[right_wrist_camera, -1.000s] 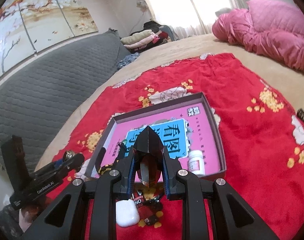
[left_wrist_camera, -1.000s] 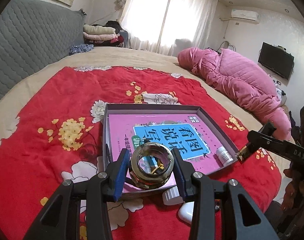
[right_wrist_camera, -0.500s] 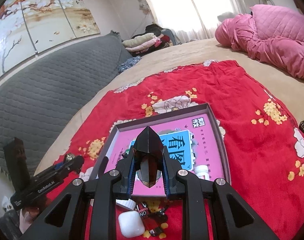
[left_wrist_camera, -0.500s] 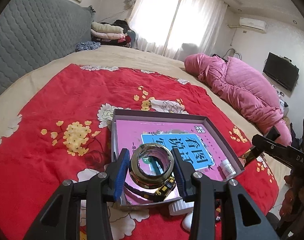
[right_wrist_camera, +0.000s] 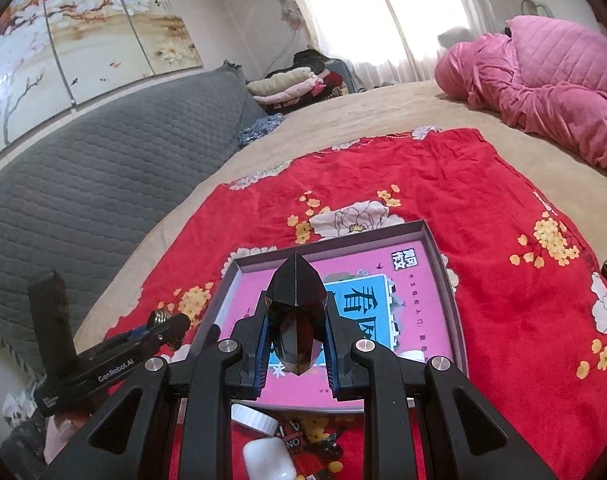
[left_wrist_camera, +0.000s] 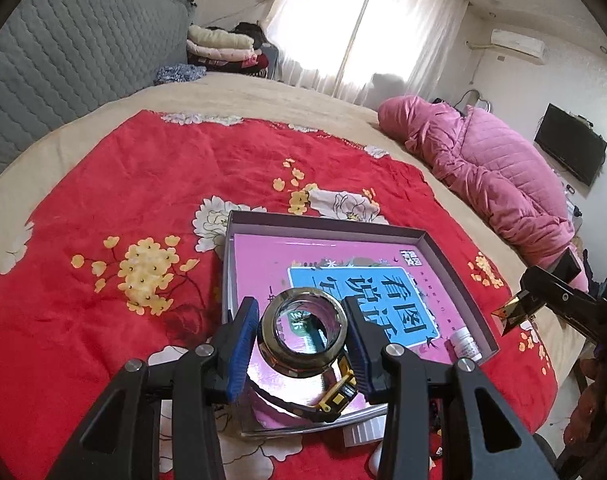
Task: Organize rigid objects
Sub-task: 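Lift the glass jar over the box with the left tool while the right tool carries the black tube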
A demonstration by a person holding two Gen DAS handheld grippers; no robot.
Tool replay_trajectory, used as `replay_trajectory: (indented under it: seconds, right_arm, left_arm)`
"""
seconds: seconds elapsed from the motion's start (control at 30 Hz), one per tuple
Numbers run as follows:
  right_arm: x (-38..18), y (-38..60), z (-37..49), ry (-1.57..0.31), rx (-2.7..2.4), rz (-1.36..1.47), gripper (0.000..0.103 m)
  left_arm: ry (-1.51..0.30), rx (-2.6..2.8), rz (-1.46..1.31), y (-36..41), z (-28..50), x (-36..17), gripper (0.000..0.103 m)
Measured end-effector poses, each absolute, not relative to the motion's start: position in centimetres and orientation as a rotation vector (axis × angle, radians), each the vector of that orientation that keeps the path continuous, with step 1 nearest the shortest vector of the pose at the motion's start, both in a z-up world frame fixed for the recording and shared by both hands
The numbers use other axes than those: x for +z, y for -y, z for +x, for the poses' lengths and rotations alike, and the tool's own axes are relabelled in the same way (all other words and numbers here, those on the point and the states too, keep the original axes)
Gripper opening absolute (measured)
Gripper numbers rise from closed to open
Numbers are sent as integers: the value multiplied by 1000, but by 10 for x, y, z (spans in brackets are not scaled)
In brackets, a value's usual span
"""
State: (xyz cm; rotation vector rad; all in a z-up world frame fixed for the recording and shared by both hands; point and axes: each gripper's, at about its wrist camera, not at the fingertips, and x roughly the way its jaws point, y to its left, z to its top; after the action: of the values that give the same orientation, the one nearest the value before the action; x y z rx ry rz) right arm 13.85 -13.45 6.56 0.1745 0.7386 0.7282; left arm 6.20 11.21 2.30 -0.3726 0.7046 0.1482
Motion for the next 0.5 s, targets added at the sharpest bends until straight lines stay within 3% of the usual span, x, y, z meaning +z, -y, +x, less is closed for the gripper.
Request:
replay_trajectory:
  seconds: [0.5]
  right_arm:
    - [55,126,147,-826,687,137,23]
  left_arm:
    - [-750,131,-419,-119,89,15,42]
